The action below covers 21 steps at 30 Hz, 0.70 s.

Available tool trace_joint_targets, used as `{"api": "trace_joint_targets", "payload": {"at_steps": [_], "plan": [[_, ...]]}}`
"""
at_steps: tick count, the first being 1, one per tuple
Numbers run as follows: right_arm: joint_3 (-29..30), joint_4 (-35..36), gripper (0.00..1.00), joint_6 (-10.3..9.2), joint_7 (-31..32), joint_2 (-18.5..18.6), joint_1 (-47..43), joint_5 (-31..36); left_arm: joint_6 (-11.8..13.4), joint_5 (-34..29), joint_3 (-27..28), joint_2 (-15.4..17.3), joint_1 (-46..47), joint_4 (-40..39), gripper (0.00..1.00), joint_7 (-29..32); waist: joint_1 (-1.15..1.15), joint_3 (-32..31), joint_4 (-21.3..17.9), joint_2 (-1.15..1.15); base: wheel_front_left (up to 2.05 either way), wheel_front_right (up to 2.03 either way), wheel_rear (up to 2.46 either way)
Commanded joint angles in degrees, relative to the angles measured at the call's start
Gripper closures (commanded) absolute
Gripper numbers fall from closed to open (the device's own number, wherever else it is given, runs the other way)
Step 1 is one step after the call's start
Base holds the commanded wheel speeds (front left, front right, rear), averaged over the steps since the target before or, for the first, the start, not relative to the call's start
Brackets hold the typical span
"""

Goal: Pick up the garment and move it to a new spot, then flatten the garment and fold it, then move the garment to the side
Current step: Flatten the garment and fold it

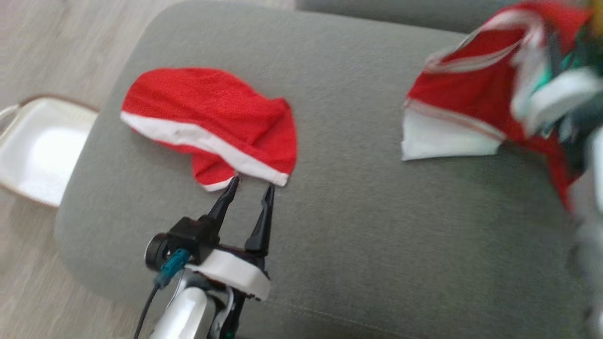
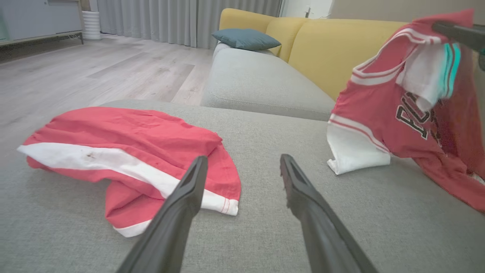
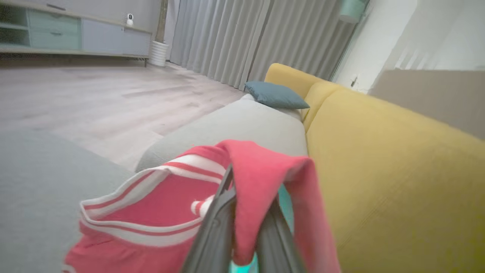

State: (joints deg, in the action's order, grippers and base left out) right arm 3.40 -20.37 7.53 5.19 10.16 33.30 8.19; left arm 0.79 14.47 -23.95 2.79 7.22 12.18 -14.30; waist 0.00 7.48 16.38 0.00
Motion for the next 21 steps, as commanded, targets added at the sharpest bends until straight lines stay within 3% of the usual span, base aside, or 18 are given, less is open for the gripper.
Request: {"api": "trace_joint_targets", "payload": {"at_steps": [1,2,3,4,7,11,21], "plan": [[-3.2,-2.4,1.0,-0.04,0.8,4.8,7.5,0.6,0.4,0.8,0.6,0.1,3.4,-2.3,0.0,-0.7,0.0,3.9,4.5,0.0,0.0,0.0,0.0],[-4.2,-5.9,1.0,-0.04,1.8,6.8,10.2,0.1,0.6,1.2,0.2,0.1,3.6,-2.3,0.0,-0.7,0.0,4.6,5.4,0.0,0.0,0.0,0.0],[-5.9,-9.2,0.38,-0.04,2.1,9.2,12.9,0.4,0.7,1.5,-0.2,0.1,3.8,-2.3,0.0,-0.7,0.0,5.2,6.1,0.0,0.0,0.0,0.0],[-7.9,-12.7,0.0,-0.04,2.2,11.4,15.6,0.8,0.9,1.7,-0.5,0.1,4.0,-2.3,0.0,-0.7,0.0,5.9,6.8,0.0,0.0,0.0,0.0],[-11.2,-21.9,0.0,-0.04,2.7,16.2,22.9,2.3,1.4,2.3,-1.2,0.1,4.3,-2.4,0.0,-0.7,0.0,7.1,8.0,0.0,0.0,0.0,0.0],[-11.7,-27.7,0.0,-0.04,1.4,16.8,27.7,3.5,1.8,2.6,-1.3,0.1,4.4,-2.4,0.0,-0.7,0.0,7.5,8.0,0.0,0.0,0.0,0.0],[-8.3,-34.3,0.0,-0.04,-12.5,8.2,28.0,3.2,1.6,1.2,0.8,0.1,5.0,-2.0,0.0,-0.7,0.0,4.1,1.9,0.0,0.0,0.0,0.0]]}}
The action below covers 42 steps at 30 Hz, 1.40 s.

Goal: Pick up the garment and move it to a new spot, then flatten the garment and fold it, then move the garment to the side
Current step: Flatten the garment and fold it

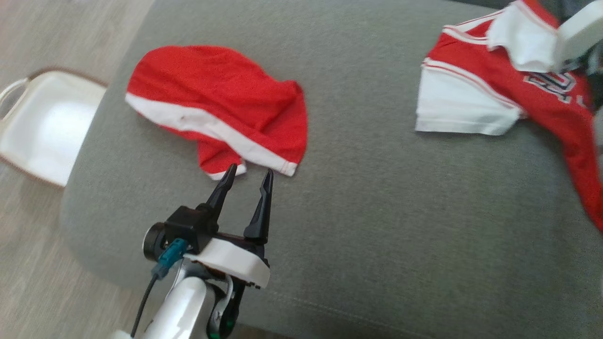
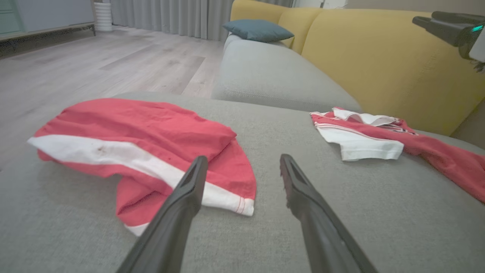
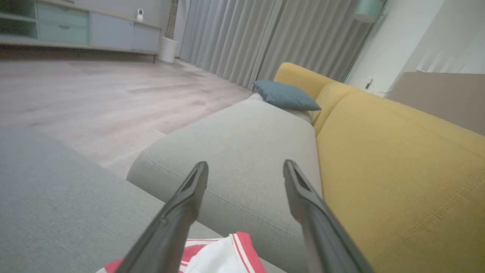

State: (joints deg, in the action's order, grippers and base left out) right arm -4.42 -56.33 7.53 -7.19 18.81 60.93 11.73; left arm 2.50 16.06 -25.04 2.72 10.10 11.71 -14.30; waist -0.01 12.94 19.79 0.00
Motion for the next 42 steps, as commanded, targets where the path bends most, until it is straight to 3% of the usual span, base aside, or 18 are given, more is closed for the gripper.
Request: {"api": "trace_joint_targets", "payload": {"at_steps": [1,7,11,19,24,31,42], "plan": [[0.1,1.6,0.0,-0.04,-1.8,-1.7,-0.4,-0.8,-0.2,-0.7,2.2,0.2,2.0,-1.5,0.0,-0.7,0.01,-2.0,-2.3,0.0,0.0,0.0,0.0],[1.0,5.1,0.0,-0.04,-7.0,-8.4,-8.4,-3.5,-1.0,-2.0,4.2,0.2,0.5,-1.6,0.0,-0.7,0.01,-6.3,-7.4,0.0,0.0,0.0,0.0],[0.9,14.1,0.0,-0.04,-7.7,-11.9,-20.1,-5.7,-1.2,-1.8,5.0,0.2,-1.1,-2.2,0.0,-0.7,0.01,-9.4,-10.6,0.0,0.0,0.0,0.0],[4.4,32.2,0.0,-0.04,-7.8,-15.4,-42.0,-8.3,-1.0,-1.0,6.2,0.2,-3.5,-2.8,0.0,-0.7,0.01,-12.2,-13.5,0.0,0.0,0.0,0.0],[5.3,40.0,0.0,-0.04,-6.2,-15.9,-52.6,-11.7,-1.1,-0.7,7.2,0.2,-4.5,-2.8,0.0,-0.7,0.01,-13.1,-15.0,0.0,0.0,0.0,0.0],[4.2,46.0,0.0,-0.04,-4.0,-15.9,-56.3,-14.2,-1.3,-0.7,8.0,0.2,-4.1,-3.1,0.0,-0.7,0.01,-12.0,-17.4,0.0,0.0,0.0,0.0],[4.5,49.5,0.0,-0.04,-2.8,-15.9,-55.8,-14.1,-2.4,-1.8,7.4,0.2,-0.4,-1.7,0.0,-0.7,0.01,-7.9,-21.4,0.0,0.0,0.0,0.0]]}}
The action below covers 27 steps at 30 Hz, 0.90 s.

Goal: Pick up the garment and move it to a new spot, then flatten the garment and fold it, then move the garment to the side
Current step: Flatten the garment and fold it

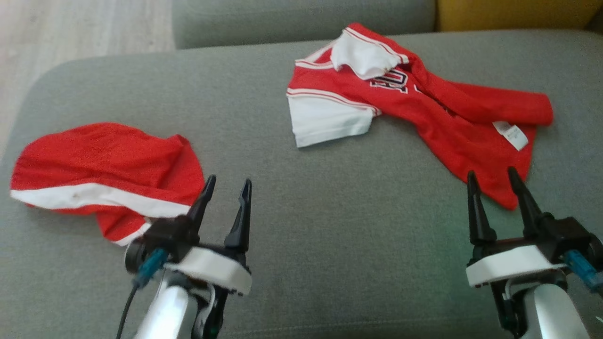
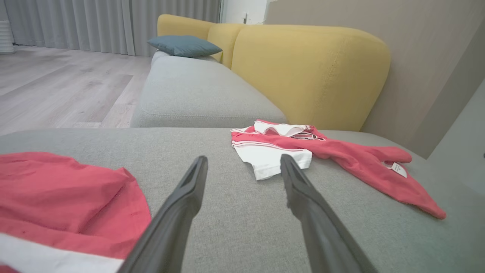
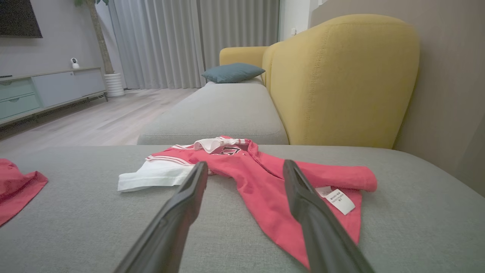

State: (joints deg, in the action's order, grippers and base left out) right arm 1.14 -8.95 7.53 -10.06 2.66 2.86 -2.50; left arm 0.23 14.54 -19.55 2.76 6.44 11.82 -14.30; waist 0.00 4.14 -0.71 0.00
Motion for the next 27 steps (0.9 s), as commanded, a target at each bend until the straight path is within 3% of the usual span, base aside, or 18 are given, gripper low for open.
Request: {"api": "trace_joint_targets", "payload": {"at_steps": [1,7,19,27], "plan": [[-0.9,2.4,0.0,-0.04,0.1,0.2,2.4,0.3,-0.2,-0.6,1.8,0.1,4.1,-1.2,0.0,-0.7,0.0,1.6,-1.3,0.0,0.0,0.0,0.0],[-0.3,3.9,0.0,-0.04,0.3,0.2,3.9,0.8,-0.6,-2.2,-0.2,0.1,12.5,6.0,0.0,-0.6,0.0,5.4,-4.1,0.0,0.0,0.0,0.0],[-0.2,5.4,0.0,-0.04,0.0,0.2,7.2,0.8,-0.6,-1.3,-5.3,0.1,33.3,29.3,0.0,8.0,0.0,12.3,-9.1,0.0,0.0,0.0,0.0],[-0.4,5.0,0.0,-0.04,-0.9,0.2,8.4,0.0,-1.0,-1.2,-5.7,0.2,39.7,40.5,0.0,7.3,0.0,14.6,-11.6,0.0,0.0,0.0,0.0]]}}
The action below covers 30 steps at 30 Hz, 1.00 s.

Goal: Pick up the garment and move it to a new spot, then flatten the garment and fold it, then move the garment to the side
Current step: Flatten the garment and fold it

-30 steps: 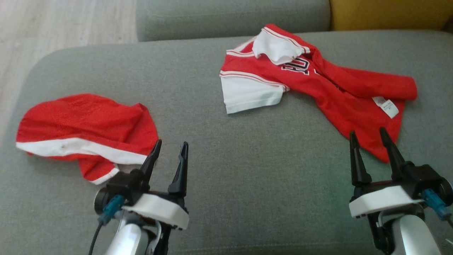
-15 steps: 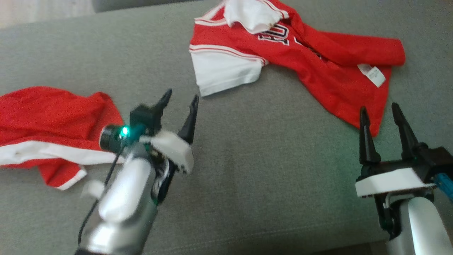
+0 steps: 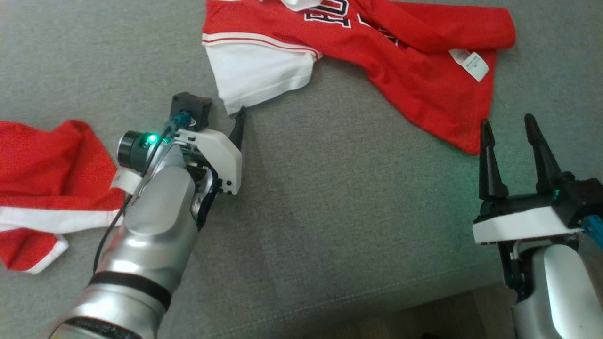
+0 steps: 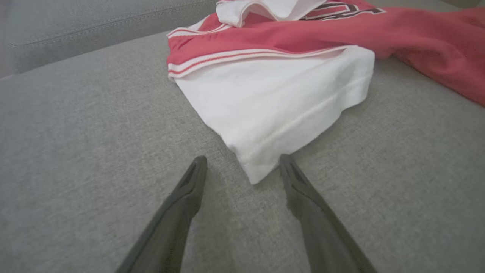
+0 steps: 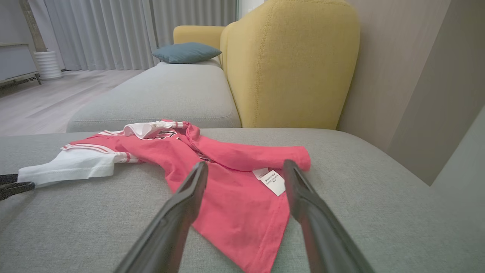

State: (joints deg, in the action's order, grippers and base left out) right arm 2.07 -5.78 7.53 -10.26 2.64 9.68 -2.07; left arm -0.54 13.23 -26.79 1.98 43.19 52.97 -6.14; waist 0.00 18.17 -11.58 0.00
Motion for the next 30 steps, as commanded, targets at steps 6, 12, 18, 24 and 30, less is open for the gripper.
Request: {"api": "trace_joint_targets", "payload": {"at_steps": [6,12,18,24,30], "plan": [[-1.8,1.2,0.0,-0.04,-1.3,0.2,2.1,-0.9,-0.4,0.6,1.3,1.0,5.7,4.1,0.0,-3.3,0.0,1.7,-2.1,0.0,0.0,0.0,0.0],[-1.9,0.7,0.0,-0.04,-1.7,0.2,2.3,-1.2,-0.6,1.0,0.7,1.0,7.2,6.4,0.0,-5.4,0.0,2.1,-2.7,0.0,0.0,0.0,0.0],[-1.6,-0.4,0.0,-0.04,-2.0,0.2,2.2,-1.0,-1.7,2.4,-0.6,0.9,7.0,5.7,1.0,-8.0,0.0,1.0,-2.3,0.0,0.0,0.0,0.0],[-1.2,-1.4,0.0,-0.04,-1.8,0.2,1.5,-0.2,-1.8,4.8,-1.5,0.9,3.7,0.5,1.0,-8.8,0.0,-2.1,-0.5,0.0,0.0,0.0,0.0],[-0.5,-2.9,0.0,-0.04,-1.2,0.2,0.2,0.7,-0.4,5.2,0.1,0.9,-1.9,-9.7,1.0,-8.8,0.0,-5.9,2.0,0.0,0.0,0.0,0.0]]}}
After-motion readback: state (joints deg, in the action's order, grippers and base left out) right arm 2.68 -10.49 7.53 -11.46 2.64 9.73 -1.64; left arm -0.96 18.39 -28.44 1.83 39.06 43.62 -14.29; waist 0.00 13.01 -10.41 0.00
